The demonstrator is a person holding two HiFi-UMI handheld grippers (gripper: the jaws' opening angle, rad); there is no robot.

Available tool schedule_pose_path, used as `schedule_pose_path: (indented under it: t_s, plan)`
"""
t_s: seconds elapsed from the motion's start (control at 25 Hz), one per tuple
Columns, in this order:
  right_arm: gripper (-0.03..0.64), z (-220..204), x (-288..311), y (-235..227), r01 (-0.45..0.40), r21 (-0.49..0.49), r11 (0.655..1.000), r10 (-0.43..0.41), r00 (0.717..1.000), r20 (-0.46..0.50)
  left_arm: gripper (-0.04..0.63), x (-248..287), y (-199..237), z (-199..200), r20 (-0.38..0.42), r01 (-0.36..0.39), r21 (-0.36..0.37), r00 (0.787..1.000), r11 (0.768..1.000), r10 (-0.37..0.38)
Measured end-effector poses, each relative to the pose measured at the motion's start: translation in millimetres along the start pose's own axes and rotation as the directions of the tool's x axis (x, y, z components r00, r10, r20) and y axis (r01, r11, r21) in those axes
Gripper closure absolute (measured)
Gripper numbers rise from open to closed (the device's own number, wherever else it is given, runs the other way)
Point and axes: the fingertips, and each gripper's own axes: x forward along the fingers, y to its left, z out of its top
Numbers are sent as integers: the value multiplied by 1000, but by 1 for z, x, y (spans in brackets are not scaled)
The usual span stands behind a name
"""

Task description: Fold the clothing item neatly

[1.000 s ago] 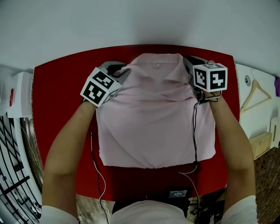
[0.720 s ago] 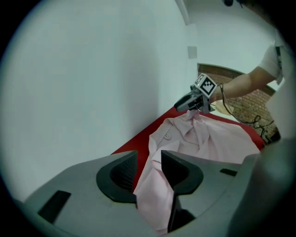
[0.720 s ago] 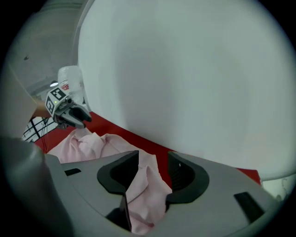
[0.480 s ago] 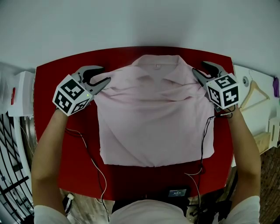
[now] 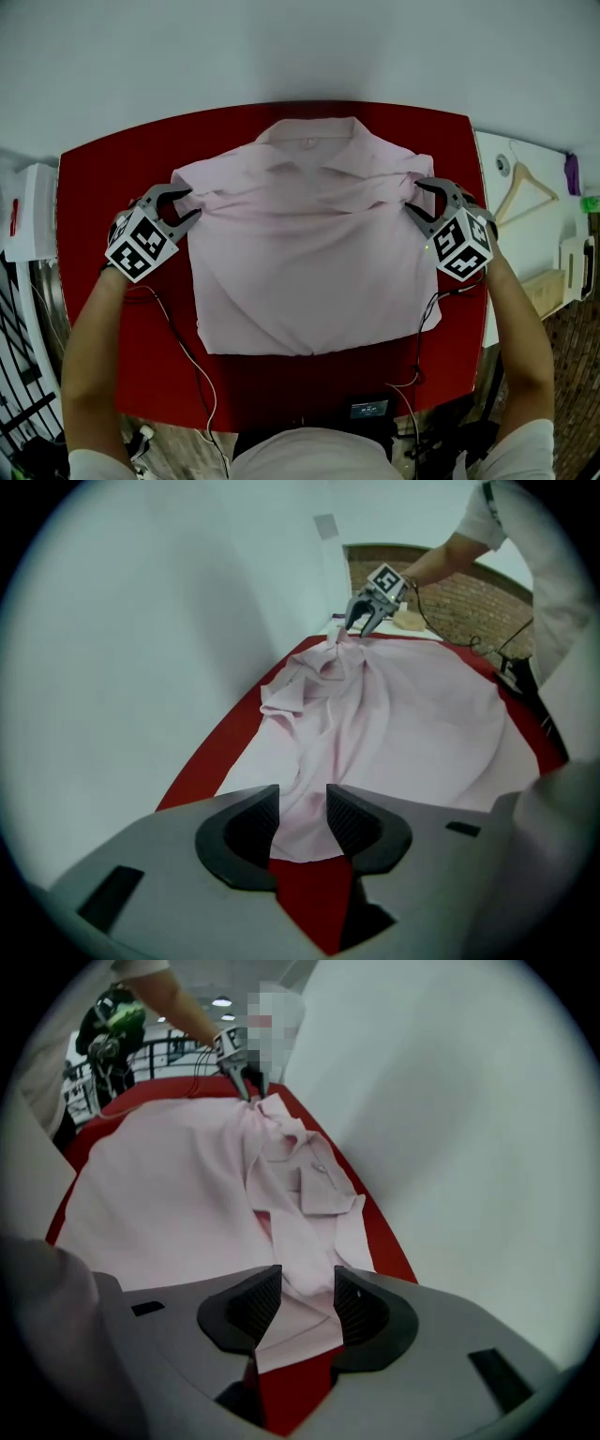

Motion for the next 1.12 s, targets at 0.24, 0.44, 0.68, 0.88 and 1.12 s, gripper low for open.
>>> schedule_pose_path:
  t_s: [0.24, 0.44, 0.68, 0.88, 1.12]
  plan:
    - [443, -22, 17, -13, 50, -322, 945, -94, 988, -122, 459, 11, -1, -4, -53, -2, 74, 999, 997, 6]
    - [443, -17, 20, -30, 66, -451, 890, -140, 981, -134, 565, 13, 9, 2, -40, -32, 64, 999, 997, 35]
    - [562, -19, 33, -56, 122, -407, 905, -203, 966, -162, 583, 3, 34, 5, 52, -96, -164, 993, 982, 106]
    - [580, -22, 36, -90, 211, -200, 957, -245, 956, -163, 583, -4, 58, 1, 107, -104, -398, 981, 911, 159]
    - [581, -32, 44, -111, 266, -35, 963, -268, 945, -187, 583, -3, 74, -3, 127, -99, -531, 973, 841, 194]
